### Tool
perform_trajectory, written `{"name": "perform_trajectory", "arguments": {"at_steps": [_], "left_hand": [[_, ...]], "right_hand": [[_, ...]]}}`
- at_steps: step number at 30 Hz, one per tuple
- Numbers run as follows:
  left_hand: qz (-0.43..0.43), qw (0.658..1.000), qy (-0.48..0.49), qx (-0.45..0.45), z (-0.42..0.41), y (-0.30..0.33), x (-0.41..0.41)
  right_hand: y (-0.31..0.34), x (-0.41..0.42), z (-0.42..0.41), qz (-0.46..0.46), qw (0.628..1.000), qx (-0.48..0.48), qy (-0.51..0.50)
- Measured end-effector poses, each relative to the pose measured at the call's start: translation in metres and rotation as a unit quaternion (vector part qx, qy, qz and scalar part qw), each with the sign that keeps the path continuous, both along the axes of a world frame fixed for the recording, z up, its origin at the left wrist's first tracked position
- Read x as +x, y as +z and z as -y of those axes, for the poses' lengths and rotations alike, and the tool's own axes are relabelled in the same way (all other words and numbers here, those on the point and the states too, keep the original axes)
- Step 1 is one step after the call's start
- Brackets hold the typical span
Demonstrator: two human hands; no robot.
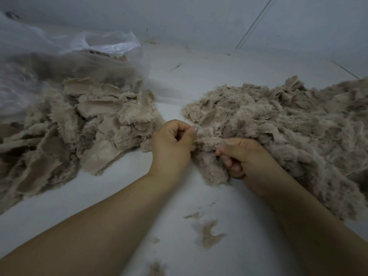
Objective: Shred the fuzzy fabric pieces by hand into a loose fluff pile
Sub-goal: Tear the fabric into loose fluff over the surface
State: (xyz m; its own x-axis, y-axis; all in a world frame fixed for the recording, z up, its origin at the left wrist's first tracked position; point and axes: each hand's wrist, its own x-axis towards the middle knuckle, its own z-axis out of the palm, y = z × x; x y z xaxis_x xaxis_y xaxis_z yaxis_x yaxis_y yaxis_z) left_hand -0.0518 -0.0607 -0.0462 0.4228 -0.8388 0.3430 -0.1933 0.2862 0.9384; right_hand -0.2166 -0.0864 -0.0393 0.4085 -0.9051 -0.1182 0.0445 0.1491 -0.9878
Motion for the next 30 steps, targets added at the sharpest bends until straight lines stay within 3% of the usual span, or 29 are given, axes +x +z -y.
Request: {"name": "perform_trajectory", "arguments": {"at_steps": [5,10,16,19,24,30], "left_hand": [[0.051,0.999,-0.005,-0.015,-0.002,0.002,-0.002],[0.026,1.0,0.018,0.001,-0.001,0.004,0.002],[0.08,0.986,-0.141,0.024,-0.007,0.004,-0.008],[0.09,0.987,-0.131,0.014,-0.005,0.002,-0.008],[0.148,0.981,-0.122,-0.016,-0.009,0.005,-0.009],[0.069,0.99,-0.123,0.013,-0.005,0.003,-0.006]], "right_hand": [[0.005,-0.001,-0.001,0.006,0.999,0.04,-0.009],[0.007,-0.001,-0.002,0.007,0.999,0.034,-0.005],[0.008,0.0,-0.004,-0.013,1.0,0.025,-0.013],[0.008,0.001,-0.002,-0.003,0.999,0.041,-0.02],[0.007,0.005,-0.006,-0.043,0.999,-0.026,-0.018],[0.011,0.007,-0.006,-0.021,0.998,0.04,-0.048]]}}
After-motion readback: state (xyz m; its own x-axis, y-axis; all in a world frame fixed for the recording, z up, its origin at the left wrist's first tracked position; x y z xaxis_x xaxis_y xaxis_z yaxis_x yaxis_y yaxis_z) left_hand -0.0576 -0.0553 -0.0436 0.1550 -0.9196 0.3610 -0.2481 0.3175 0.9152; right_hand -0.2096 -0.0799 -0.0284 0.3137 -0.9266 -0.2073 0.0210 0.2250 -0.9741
